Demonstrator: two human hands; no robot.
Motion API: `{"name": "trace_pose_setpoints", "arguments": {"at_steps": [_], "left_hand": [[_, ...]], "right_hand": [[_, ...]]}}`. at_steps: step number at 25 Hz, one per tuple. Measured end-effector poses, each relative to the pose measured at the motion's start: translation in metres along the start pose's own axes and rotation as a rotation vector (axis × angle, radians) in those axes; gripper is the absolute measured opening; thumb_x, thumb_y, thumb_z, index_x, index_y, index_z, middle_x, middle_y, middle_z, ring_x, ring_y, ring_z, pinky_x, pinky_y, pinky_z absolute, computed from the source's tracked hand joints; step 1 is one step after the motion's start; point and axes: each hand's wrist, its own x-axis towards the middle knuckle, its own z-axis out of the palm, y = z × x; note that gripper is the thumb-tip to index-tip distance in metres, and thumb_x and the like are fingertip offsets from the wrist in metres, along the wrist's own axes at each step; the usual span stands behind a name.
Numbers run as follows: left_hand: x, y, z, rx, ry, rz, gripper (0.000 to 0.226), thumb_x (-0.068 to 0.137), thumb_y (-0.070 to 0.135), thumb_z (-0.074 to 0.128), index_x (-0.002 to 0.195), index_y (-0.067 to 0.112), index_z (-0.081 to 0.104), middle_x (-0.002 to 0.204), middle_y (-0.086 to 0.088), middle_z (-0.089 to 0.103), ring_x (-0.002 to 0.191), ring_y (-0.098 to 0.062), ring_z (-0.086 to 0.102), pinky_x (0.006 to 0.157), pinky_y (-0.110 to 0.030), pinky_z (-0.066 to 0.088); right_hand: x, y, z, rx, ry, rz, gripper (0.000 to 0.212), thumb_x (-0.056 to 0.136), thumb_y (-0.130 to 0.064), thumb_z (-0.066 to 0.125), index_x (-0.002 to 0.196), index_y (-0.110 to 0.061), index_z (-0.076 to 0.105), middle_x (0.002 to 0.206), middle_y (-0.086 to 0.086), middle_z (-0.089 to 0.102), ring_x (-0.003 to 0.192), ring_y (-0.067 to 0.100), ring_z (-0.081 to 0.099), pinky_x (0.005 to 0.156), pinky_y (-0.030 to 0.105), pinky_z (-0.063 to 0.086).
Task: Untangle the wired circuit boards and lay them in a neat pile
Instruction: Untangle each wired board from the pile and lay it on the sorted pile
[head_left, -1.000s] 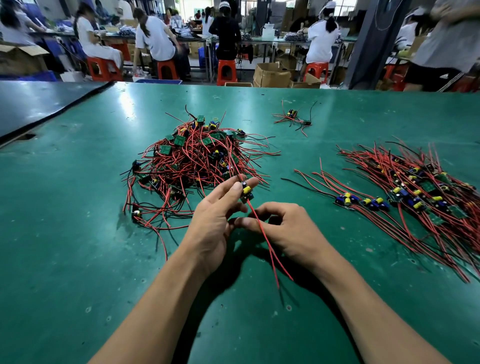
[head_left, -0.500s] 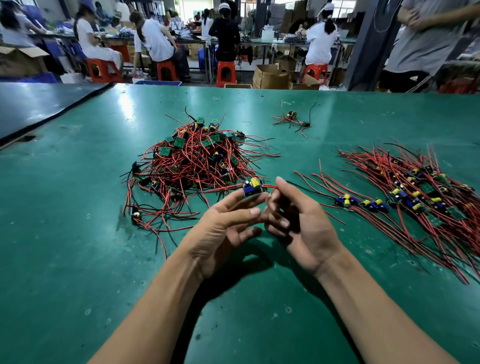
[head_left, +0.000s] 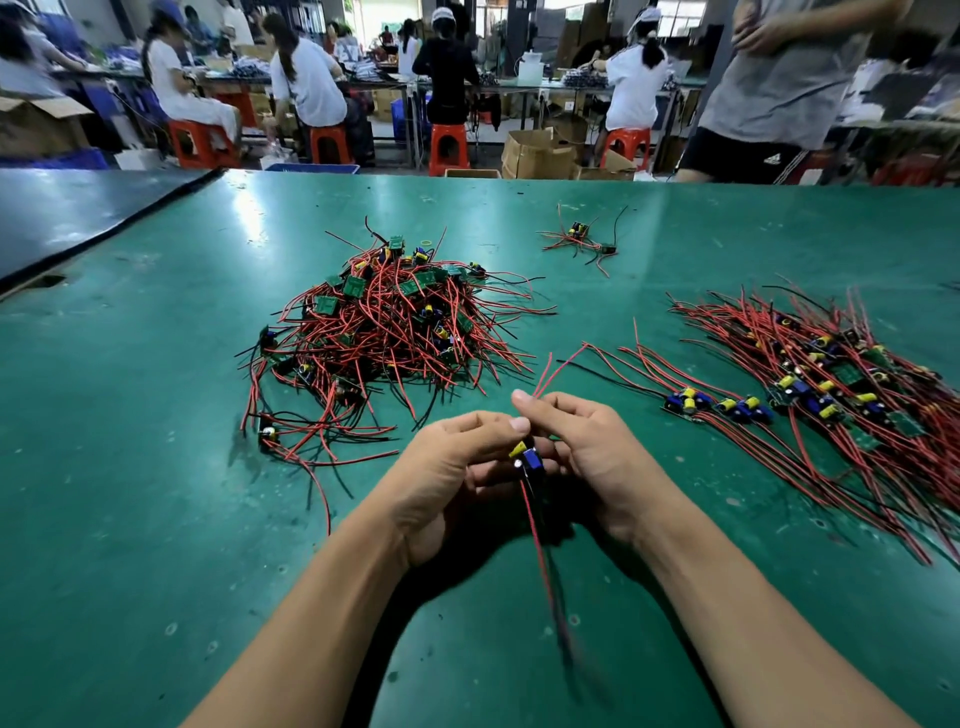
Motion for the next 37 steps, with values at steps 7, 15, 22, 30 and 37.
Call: {"name": "trace_pose_setpoints", "arguments": {"at_steps": [7,15,22,30,37], "left_hand": [[0.002,-0.001,0.004,0.217,0.092,0.012,0.019,0.086,0.006,0.065,0.069,0.009,0.075,0.071,-0.015,0.071,0.052,-0.016,0.063,0.048,-0.021,0.051],[0.001,-0.003,0.006,0.306,0.054,0.012,0.023,0.09,0.01,0.063,0.07,0.01,0.076,0.071,-0.015,0.07,0.053,-0.019,0.059,0.049,-0.024,0.044],[0.0,0.001,0.004,0.285,-0.021,-0.067,0.014,0.087,0.005,0.063,0.084,-0.005,0.072,0.07,-0.021,0.068,0.052,-0.026,0.064,0.049,-0.025,0.054],[-0.001,0.0,0.007,0.203,0.052,-0.032,0.016,0.09,0.0,0.056,0.094,-0.003,0.071,0.066,-0.022,0.065,0.047,-0.027,0.062,0.045,-0.025,0.052],[0.0,-0.003,0.006,0.257,0.012,-0.02,0.02,0.09,0.003,0.06,0.078,0.002,0.075,0.064,-0.021,0.064,0.044,-0.024,0.058,0.046,-0.026,0.049]], "right_hand": [[0.001,0.001,-0.01,-0.033,-0.013,0.001,0.016,0.086,-0.017,0.073,0.093,-0.003,0.076,0.073,0.01,0.068,0.05,0.016,0.059,0.045,0.021,0.049],[0.002,0.0,-0.017,-0.09,-0.08,0.023,0.015,0.085,-0.019,0.074,0.09,-0.005,0.077,0.076,0.015,0.067,0.054,0.019,0.061,0.049,0.025,0.053],[0.017,0.006,-0.02,-0.149,0.246,-0.129,0.011,0.088,-0.017,0.07,0.082,-0.012,0.077,0.055,0.004,0.033,0.038,0.012,0.023,0.047,0.022,0.016],[0.014,0.006,-0.024,-0.055,0.116,-0.069,0.02,0.085,-0.024,0.075,0.095,-0.006,0.076,0.062,0.004,0.045,0.043,0.009,0.032,0.037,0.016,0.023],[0.008,0.006,-0.017,-0.144,0.021,0.0,0.02,0.094,-0.023,0.066,0.089,-0.007,0.076,0.054,0.004,0.054,0.035,0.009,0.039,0.038,0.016,0.03]]}}
